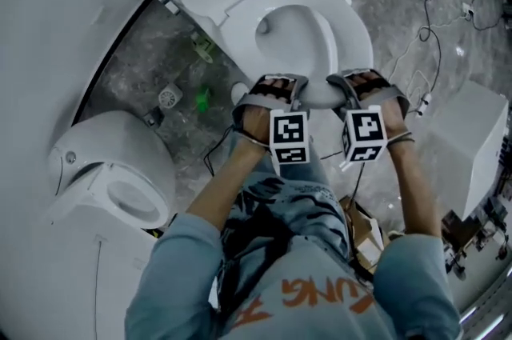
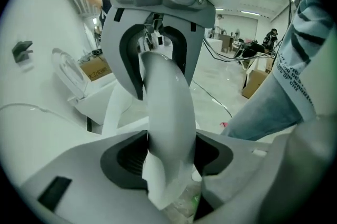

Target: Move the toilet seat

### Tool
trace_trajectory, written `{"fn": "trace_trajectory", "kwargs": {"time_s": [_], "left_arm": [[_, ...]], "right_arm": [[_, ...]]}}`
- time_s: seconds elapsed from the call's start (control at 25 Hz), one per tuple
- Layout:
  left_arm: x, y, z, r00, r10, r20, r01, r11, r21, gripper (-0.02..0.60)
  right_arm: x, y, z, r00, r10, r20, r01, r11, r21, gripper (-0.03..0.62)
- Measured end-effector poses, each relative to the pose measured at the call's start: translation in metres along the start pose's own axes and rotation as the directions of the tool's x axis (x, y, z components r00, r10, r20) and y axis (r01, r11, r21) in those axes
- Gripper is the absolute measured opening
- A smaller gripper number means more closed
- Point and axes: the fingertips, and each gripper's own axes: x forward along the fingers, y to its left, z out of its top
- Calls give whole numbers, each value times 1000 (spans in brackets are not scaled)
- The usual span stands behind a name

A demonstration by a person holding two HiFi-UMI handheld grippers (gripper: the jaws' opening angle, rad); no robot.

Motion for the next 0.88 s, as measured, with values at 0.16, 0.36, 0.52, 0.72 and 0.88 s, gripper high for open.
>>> {"fn": "trace_trajectory", "kwargs": {"time_s": [0.16,0.36,0.52,0.72,0.88], "left_arm": [[-34,30,2,997,70,21,-69,996,-56,206],[-70,69,-3,986,165,29,-159,977,-144,204],[-91,100,-11,971,239,20,-230,951,-204,204],[-117,138,-27,944,329,-2,-318,911,-260,204],[-132,161,-38,926,378,-26,-369,887,-278,204]], "right_arm": [[-37,-39,15,986,-162,26,162,987,6,189],[-72,-82,30,956,-292,-18,292,956,5,155],[-94,-124,37,917,-397,-18,398,918,2,156],[-117,-170,54,876,-483,-13,482,874,62,158],[-133,-195,60,853,-522,-4,519,848,107,146]]}}
